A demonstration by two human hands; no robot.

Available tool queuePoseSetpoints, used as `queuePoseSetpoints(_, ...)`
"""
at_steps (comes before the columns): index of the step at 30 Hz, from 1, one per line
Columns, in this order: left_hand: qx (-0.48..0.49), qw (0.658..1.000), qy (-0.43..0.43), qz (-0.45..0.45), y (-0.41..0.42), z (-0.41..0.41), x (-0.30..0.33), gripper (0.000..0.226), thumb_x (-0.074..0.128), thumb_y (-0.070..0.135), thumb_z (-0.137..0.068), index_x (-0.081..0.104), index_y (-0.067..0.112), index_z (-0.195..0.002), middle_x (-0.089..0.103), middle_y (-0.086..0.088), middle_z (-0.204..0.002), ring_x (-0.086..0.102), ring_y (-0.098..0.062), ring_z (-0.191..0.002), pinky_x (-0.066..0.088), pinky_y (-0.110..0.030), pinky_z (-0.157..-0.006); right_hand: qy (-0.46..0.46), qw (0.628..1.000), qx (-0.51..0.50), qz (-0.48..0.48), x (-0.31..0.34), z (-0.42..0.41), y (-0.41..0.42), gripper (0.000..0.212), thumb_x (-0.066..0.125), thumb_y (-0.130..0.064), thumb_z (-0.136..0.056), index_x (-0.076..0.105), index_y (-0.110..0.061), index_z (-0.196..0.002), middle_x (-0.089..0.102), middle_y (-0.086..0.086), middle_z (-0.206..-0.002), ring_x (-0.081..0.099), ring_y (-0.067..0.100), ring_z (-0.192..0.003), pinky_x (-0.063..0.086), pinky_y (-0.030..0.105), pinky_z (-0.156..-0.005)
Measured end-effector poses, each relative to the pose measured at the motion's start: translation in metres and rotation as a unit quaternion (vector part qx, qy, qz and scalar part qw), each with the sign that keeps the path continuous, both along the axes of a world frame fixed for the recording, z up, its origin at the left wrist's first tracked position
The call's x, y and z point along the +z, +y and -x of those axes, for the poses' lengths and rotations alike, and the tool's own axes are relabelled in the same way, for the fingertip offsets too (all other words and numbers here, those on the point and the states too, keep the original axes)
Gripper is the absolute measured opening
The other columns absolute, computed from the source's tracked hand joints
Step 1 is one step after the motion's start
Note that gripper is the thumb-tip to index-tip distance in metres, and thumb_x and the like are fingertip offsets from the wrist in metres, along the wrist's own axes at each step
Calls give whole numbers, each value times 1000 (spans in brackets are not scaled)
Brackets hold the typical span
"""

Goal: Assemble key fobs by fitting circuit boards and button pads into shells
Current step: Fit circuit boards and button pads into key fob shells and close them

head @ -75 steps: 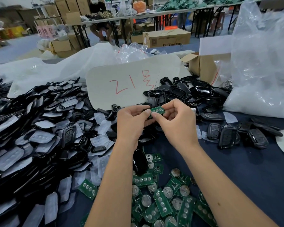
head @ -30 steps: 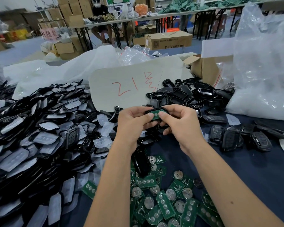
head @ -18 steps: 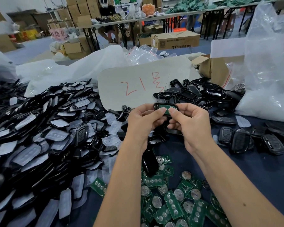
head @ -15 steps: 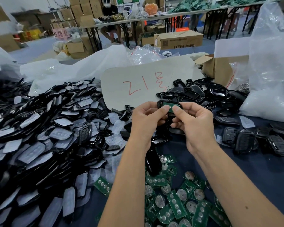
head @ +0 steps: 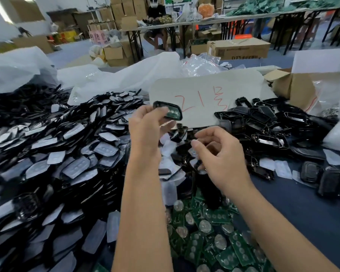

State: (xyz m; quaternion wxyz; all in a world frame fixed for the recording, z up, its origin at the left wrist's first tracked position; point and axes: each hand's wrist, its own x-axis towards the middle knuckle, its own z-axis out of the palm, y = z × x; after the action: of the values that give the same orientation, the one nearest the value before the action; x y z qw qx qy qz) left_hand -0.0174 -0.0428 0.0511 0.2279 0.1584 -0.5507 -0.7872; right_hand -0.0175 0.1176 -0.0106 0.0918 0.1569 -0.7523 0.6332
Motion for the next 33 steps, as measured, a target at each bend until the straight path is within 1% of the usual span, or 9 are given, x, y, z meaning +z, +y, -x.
queuePoseSetpoints(4,221,974,-27,-49,-61,-21,18,28,66,4,-88,63,-6,-114,70,-15,-91,62,-18,-56,50,-23,-48,110,977,84,-163,10,-15,-54,7,75,-23,-94,71,-23,-88,67,-14,-81,60,5,-71,48,17,-69)
queuePoseSetpoints(8,352,933,-32,-69,-95,-41,20,13,62,8,-90,56,4,-101,58,-13,-94,54,-23,-68,47,-20,-50,182,946,109,-246,19,-21,-111,17,68,-30,-99,73,-14,-101,67,2,-97,61,22,-94,53,41,-82)
queuePoseSetpoints(11,376,922,-13,-92,-104,-49,21,13,60,13,-92,50,9,-101,58,-9,-94,56,-20,-74,47,-18,-52,221,926,85,-293,25,-23,-144,24,67,-33,-99,72,-12,-110,61,6,-109,54,26,-111,54,39,-82)
queuePoseSetpoints(14,378,922,-12,-88,-103,-49,22,11,60,15,-93,53,9,-98,59,-9,-94,58,-19,-75,48,-18,-53,258,895,59,-360,34,-26,-165,23,72,-37,-96,71,-16,-103,56,8,-114,50,27,-116,47,32,-70)
queuePoseSetpoints(18,373,923,-14,-92,-96,-46,21,9,61,10,-91,55,7,-97,60,-11,-91,56,-23,-70,50,-21,-52,251,861,86,-434,40,-27,-176,6,69,-16,-95,70,-14,-101,52,12,-121,47,32,-121,49,36,-71)
queuePoseSetpoints(24,349,930,-3,-112,-88,-43,25,12,61,9,-89,54,9,-99,60,-7,-86,52,-17,-56,49,-20,-53,235,885,93,-390,41,-31,-167,9,60,-14,-97,69,-10,-97,53,9,-116,46,29,-117,45,35,-71)
queuePoseSetpoints(26,337,936,14,-105,-77,-41,30,11,64,6,-88,57,9,-96,63,-8,-87,55,-17,-59,51,-21,-54,211,906,65,-362,39,-27,-150,13,62,-18,-97,72,-10,-95,53,6,-108,52,26,-107,47,35,-72)
queuePoseSetpoints(30,247,967,33,-58,-35,-26,33,19,69,0,-89,61,14,-82,66,-8,-78,54,-13,-50,54,-22,-58,103,960,23,-259,36,-5,-81,30,65,-24,-99,70,-11,-73,56,4,-88,55,18,-79,35,29,-69)
queuePoseSetpoints(33,164,986,18,-26,-1,-8,26,21,73,1,-88,64,16,-76,71,-12,-86,57,-12,-49,56,-24,-58,37,986,-49,-158,27,18,-13,22,71,-24,-97,79,-11,-82,67,6,-80,60,16,-72,48,36,-72)
